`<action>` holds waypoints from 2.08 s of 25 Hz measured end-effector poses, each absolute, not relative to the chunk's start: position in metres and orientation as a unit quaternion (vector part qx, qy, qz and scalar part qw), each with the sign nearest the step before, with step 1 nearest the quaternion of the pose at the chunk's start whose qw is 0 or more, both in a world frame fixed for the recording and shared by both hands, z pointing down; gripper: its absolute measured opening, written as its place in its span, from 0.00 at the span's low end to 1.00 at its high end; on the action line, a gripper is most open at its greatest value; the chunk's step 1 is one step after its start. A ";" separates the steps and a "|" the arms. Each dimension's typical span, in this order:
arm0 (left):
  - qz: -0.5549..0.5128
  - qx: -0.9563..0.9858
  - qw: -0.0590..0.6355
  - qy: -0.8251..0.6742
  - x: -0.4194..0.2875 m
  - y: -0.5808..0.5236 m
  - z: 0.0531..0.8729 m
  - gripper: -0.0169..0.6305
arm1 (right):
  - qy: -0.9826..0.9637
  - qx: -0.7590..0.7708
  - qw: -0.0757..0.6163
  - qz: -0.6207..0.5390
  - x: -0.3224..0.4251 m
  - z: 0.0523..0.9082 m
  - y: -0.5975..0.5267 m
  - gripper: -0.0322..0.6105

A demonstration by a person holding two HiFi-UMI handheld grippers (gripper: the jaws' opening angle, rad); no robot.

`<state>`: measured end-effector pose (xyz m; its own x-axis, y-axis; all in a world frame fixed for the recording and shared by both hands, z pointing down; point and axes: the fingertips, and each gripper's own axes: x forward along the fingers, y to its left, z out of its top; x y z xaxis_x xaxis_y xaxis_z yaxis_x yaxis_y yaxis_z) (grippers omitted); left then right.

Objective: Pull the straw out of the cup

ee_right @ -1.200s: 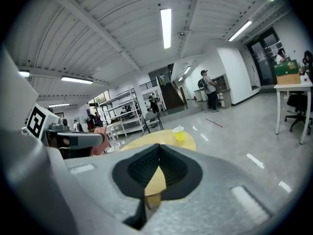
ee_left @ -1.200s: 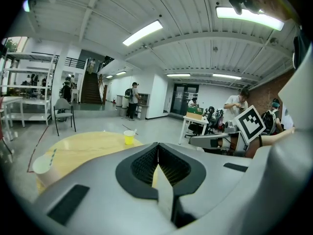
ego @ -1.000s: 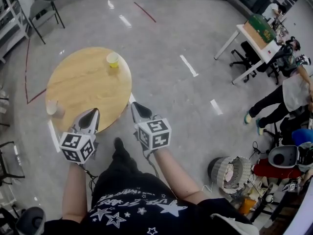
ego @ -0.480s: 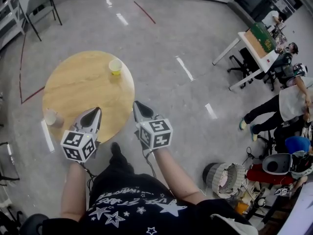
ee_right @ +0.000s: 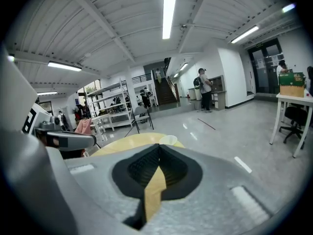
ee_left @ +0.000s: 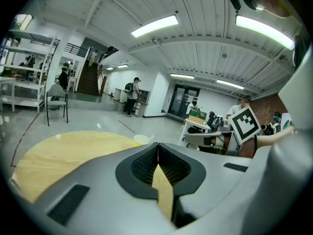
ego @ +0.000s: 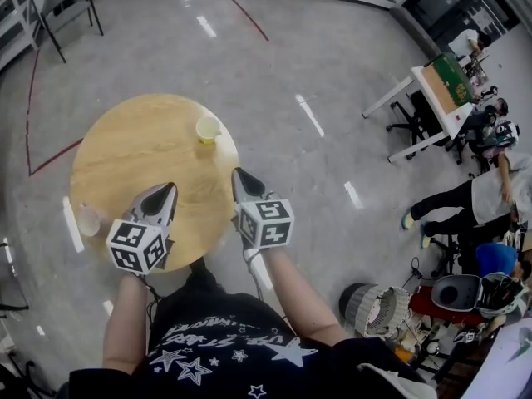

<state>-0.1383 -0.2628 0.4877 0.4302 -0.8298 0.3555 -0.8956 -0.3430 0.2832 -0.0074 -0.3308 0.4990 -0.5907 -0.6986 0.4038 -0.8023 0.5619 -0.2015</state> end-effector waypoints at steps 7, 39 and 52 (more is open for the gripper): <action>0.071 0.825 0.230 -0.511 -0.159 -0.296 0.495 0.04 | -0.859 0.447 0.167 0.184 -0.033 0.514 -0.369 0.05; 0.077 0.758 0.280 -0.584 -0.177 -0.366 0.551 0.04 | -0.893 0.336 0.232 0.189 -0.068 0.567 -0.464 0.30; 0.071 0.745 0.288 -0.598 -0.199 -0.366 0.557 0.04 | -0.889 0.327 0.257 0.192 -0.090 0.587 -0.467 0.20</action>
